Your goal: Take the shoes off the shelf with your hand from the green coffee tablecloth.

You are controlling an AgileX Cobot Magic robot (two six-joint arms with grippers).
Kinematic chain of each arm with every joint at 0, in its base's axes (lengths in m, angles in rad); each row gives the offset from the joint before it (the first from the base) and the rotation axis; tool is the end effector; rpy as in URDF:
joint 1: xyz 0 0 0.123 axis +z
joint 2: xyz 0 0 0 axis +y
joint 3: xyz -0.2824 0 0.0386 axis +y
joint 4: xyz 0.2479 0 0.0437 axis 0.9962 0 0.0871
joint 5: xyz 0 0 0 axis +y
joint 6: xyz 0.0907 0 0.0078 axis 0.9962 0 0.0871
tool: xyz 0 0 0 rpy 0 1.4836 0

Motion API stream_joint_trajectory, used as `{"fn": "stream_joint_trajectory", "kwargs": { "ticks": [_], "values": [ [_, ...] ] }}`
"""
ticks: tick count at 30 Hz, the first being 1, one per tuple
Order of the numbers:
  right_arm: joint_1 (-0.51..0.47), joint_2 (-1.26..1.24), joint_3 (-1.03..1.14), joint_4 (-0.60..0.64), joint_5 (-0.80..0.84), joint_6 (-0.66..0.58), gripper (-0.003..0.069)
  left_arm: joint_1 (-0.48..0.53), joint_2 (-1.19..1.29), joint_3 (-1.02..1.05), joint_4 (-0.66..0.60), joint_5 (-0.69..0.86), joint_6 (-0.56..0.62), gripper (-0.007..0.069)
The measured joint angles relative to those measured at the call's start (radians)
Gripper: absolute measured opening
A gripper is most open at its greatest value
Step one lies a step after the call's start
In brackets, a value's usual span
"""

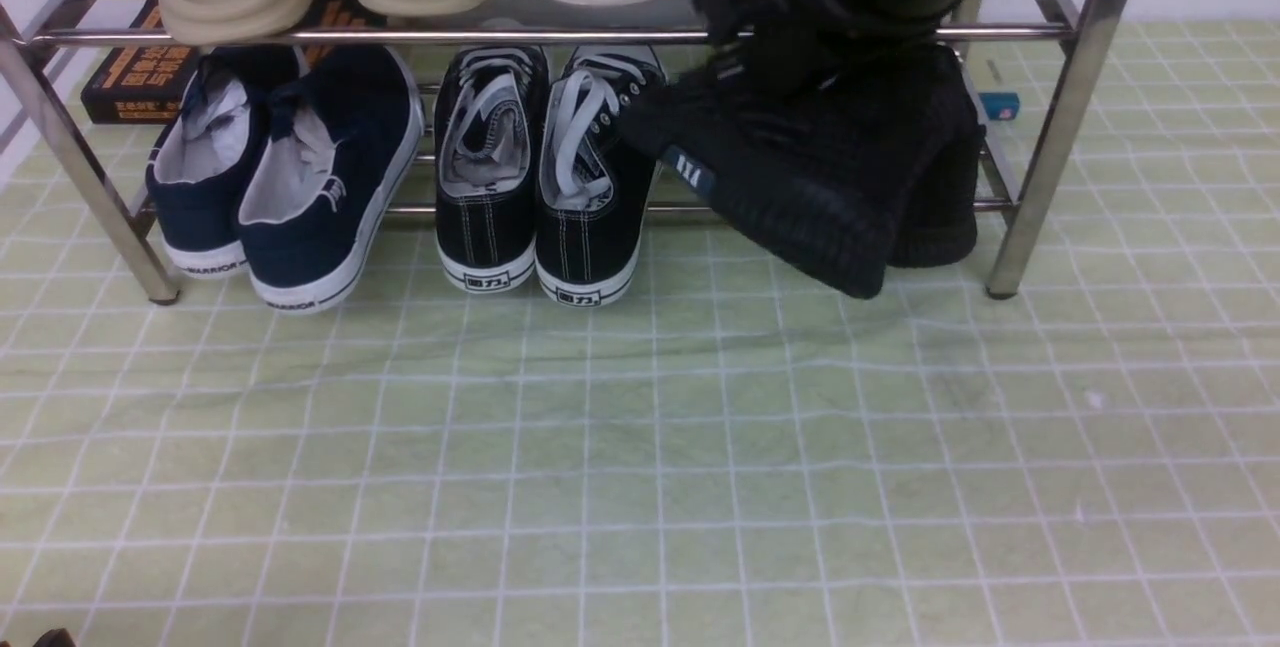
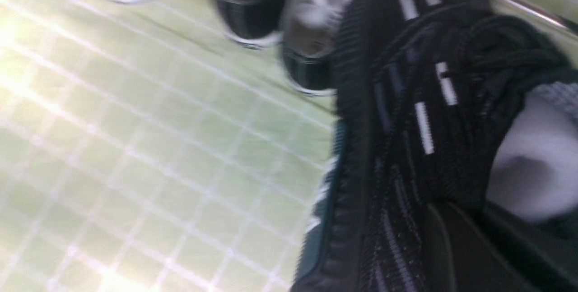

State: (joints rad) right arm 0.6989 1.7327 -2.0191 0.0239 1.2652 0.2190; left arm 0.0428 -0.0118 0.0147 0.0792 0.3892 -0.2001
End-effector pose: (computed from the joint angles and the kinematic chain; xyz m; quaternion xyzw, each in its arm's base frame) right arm 0.2790 0.2372 0.4365 -0.2245 0.9157 0.1583 0.2933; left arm 0.0518 0.0050 0.1739 -0.0771 0.8022 -0.0128 0.5919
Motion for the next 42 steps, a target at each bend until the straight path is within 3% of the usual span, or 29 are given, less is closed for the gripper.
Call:
{"fn": "stream_joint_trajectory", "kwargs": {
  "ticks": [2, 10, 13, 18, 32, 42],
  "values": [
    [0.026, -0.014, 0.001, 0.002, 0.0, 0.0, 0.0027, 0.0, 0.0, 0.0, 0.0, 0.0, 0.0, 0.0239],
    [0.294, -0.053, 0.006, -0.024, 0.0, 0.016, 0.0027, 0.0, 0.0, 0.0, 0.0, 0.0, 0.0, 0.0239],
    [0.417, -0.047, 0.007, -0.071, 0.0, 0.073, 0.0027, 0.0, 0.0, 0.0, 0.0, 0.0, 0.0, 0.0239],
    [0.517, -0.006, 0.008, -0.13, 0.0, 0.154, 0.0028, 0.0, 0.0, 0.0, 0.0, 0.0, 0.0, 0.0239],
    [0.497, 0.105, 0.167, -0.41, 0.0, 0.484, 0.0028, 0.0, 0.0, 0.0, 0.0, 0.0, 0.0, 0.0239],
    [0.436, 0.238, 0.166, -0.374, -0.015, 0.524, 0.0033, 0.0, 0.0, 0.0, 0.0, 0.0, 0.0, 0.0239]
  ]
}}
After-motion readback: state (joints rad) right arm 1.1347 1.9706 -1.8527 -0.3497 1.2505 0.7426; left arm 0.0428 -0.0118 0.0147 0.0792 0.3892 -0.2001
